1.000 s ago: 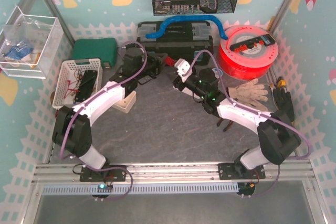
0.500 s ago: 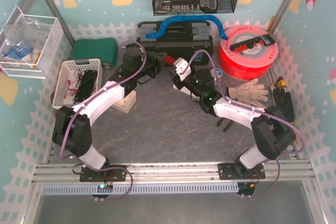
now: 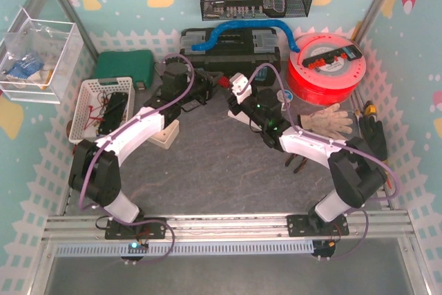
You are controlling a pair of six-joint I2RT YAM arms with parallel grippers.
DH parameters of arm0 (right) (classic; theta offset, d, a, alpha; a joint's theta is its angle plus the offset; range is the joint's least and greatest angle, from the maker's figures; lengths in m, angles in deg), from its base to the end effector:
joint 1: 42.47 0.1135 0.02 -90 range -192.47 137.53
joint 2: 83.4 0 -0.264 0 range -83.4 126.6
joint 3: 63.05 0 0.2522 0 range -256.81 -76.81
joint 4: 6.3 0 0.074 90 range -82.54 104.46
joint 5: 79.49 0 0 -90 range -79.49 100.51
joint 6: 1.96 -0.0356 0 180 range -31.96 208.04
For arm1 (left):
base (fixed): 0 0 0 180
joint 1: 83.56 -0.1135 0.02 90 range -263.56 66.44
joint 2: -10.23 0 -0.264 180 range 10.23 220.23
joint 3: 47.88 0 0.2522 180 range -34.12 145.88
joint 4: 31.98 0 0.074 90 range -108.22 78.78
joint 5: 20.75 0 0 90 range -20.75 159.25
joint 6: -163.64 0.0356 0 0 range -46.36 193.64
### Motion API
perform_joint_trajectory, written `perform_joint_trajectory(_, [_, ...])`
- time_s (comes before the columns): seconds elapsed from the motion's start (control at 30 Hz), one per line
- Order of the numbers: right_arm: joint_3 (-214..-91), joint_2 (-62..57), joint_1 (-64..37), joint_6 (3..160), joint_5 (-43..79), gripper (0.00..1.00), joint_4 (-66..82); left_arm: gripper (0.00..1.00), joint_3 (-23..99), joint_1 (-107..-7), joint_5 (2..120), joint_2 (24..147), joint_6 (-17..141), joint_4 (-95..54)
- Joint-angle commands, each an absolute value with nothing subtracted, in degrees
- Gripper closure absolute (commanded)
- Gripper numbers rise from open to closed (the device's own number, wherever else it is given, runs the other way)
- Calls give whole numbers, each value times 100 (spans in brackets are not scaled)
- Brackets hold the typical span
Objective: Install the large spring
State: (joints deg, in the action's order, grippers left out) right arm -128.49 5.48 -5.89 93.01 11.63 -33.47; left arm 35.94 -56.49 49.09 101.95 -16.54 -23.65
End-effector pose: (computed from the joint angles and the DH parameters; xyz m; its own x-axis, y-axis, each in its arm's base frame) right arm 0.2851 0.2125 0.2843 0.1050 -0.0299 -0.9940 -0.6047 0.7916 -0.0877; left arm 0.3336 -0.1843 0.3127 -0.7211 -0.6857 0.0993 -0.2511 0.1250 -0.9598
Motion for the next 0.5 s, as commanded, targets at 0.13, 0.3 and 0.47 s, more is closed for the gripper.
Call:
perform_joint_trajectory(0.13, [-12864, 485, -599, 9334, 1577, 93, -3847, 99, 3667, -5661, 4736, 10050, -1558, -2336])
perform_joint_trajectory(0.3, [-13084, 263, -599, 9137, 1669, 100, -3040, 59, 3473, -5895, 4843, 9938, -1361, -2335])
perform_joint_trajectory(0.47, [-13902, 426, -654, 8698, 1365, 100, -799, 1, 3468, -6427, 5293, 9696, -151, -1797])
